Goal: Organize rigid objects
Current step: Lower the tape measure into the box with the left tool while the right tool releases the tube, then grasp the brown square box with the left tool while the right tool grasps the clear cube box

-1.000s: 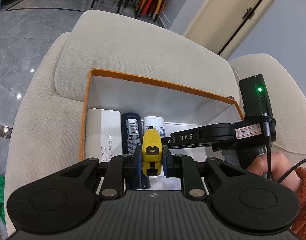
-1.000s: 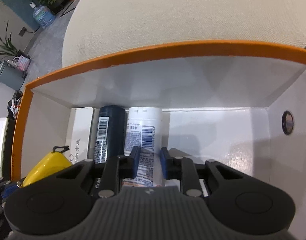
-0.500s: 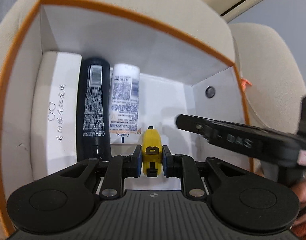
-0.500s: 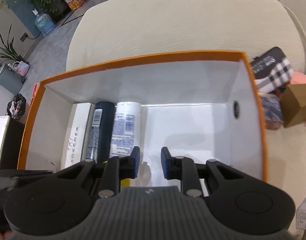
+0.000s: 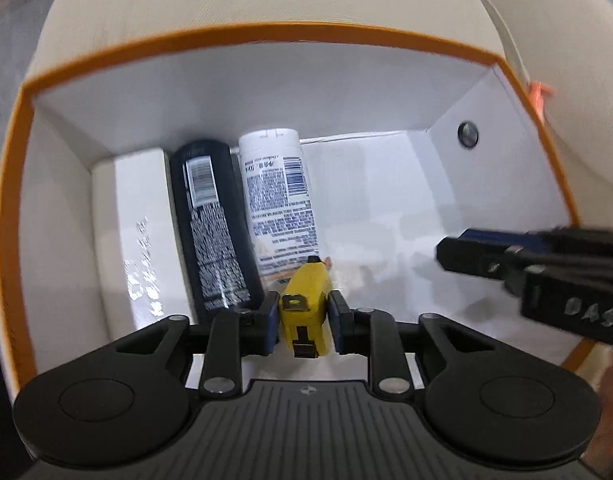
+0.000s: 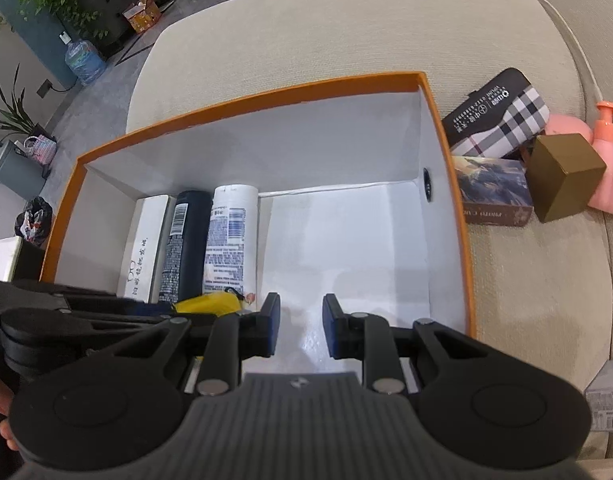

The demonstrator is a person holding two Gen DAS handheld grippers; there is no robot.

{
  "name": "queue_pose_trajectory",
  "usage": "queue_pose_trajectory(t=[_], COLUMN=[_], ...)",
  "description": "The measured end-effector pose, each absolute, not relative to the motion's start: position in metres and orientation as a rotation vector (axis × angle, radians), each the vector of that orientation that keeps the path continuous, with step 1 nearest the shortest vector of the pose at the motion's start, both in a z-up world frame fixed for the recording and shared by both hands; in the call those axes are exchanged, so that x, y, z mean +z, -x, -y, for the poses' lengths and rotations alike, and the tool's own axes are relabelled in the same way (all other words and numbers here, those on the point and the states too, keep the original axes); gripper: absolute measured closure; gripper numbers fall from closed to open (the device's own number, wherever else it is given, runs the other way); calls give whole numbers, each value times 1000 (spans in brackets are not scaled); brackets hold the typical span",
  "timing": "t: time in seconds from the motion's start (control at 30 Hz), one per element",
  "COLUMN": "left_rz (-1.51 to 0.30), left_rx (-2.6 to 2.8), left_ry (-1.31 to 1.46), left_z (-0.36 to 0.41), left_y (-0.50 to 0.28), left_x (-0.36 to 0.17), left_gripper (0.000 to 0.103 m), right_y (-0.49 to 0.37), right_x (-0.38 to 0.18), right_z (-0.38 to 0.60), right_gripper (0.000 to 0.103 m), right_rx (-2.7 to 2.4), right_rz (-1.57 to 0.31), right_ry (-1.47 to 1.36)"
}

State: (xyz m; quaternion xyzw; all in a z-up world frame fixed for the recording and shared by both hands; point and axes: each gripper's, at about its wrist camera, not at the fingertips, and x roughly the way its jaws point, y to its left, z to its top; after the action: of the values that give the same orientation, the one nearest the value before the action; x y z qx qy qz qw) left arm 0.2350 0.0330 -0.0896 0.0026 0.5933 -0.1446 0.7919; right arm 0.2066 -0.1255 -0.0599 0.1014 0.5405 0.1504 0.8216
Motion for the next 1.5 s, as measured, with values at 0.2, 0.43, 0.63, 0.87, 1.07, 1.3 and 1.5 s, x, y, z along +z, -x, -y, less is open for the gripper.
queue_pose_trajectory(t=[0.2,0.43,0.63,0.87,1.07,1.3,1.5], left_rz=[-1199,-1180,-1220,-1279,-1286,-1207,-1053], left_rx=[-290,-275,-254,-235,-240,-269,-391], left_ry=[-204,-171,-209,-186,-195,-132,-160], left_z=[-14,-18,-13,-9,-1,0,41], left_y=[-226,-221,-209,-209,-214,-205,-192], left_x=[-89,-80,-75,-90,-90,-61,-17], left_gripper=[58,58,71,77,77,77,76], right_y=[-195,-180,-169,-153,-136,-122,-125], right_x=[-50,-32,-22,-16,-10,1,-20], right_z=[136,156,179,203,208,245,303], right_gripper=[80,74,73,73,72,60,51], right_rx=[337,324,295,302,323,236,-6], right_rz=[-1116,-1066,-1033,-1014,-990,-946,-1065], right_ry=[-236,-268,-305,-373,-364,-377,-385])
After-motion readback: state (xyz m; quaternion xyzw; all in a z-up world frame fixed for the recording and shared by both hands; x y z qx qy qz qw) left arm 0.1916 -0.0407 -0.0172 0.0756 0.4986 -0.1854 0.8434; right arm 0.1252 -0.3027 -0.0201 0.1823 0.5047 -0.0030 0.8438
